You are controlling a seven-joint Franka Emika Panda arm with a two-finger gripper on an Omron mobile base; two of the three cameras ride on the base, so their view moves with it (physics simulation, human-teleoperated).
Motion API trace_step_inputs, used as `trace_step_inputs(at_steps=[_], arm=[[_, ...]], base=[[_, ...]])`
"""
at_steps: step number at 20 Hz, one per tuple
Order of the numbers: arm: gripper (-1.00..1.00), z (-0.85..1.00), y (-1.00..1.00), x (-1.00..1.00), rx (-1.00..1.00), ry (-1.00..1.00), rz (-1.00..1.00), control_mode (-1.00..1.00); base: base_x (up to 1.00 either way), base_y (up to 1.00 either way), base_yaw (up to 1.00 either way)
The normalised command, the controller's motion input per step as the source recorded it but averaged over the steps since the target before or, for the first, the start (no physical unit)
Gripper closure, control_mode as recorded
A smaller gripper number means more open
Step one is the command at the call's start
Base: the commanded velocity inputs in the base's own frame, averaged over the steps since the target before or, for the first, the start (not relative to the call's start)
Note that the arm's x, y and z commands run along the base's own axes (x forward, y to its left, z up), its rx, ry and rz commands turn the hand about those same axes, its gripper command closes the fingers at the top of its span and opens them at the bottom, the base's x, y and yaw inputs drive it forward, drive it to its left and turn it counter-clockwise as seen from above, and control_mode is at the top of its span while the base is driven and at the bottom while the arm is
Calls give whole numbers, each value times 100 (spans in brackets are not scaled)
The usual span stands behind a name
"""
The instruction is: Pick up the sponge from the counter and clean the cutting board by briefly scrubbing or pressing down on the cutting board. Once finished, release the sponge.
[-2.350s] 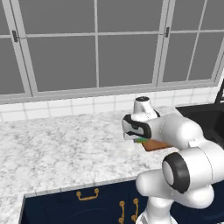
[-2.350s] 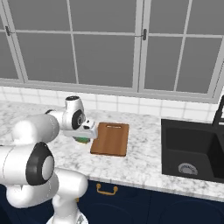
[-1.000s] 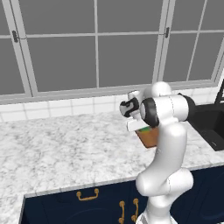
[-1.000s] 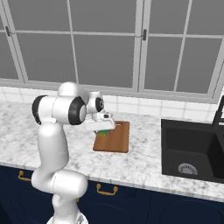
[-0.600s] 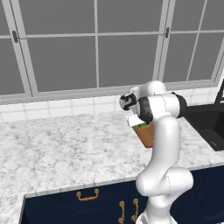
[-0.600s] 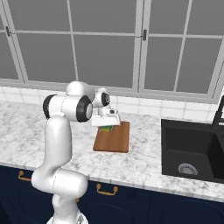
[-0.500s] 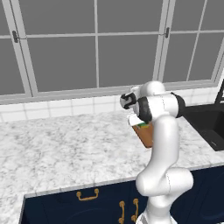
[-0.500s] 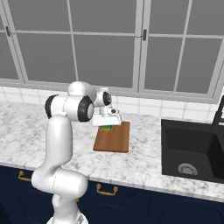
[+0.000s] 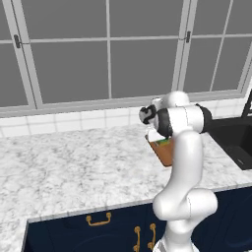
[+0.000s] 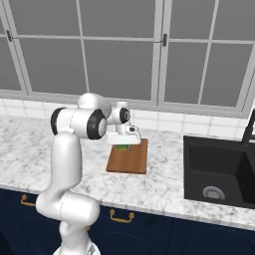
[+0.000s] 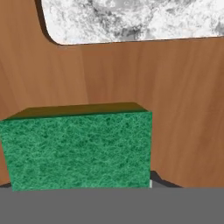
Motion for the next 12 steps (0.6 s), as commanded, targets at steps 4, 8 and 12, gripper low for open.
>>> trace_step_inputs(at_steps=[4,8,12], arm=[[100,-100,-74,-100,0,-29,0,-100],[100,-94,-89,-100,0,-17,0,-100],[100,-29,-100,-99,-1,9,-4,-100]], base=[[0,0,0],[0,0,0],[0,0,0]])
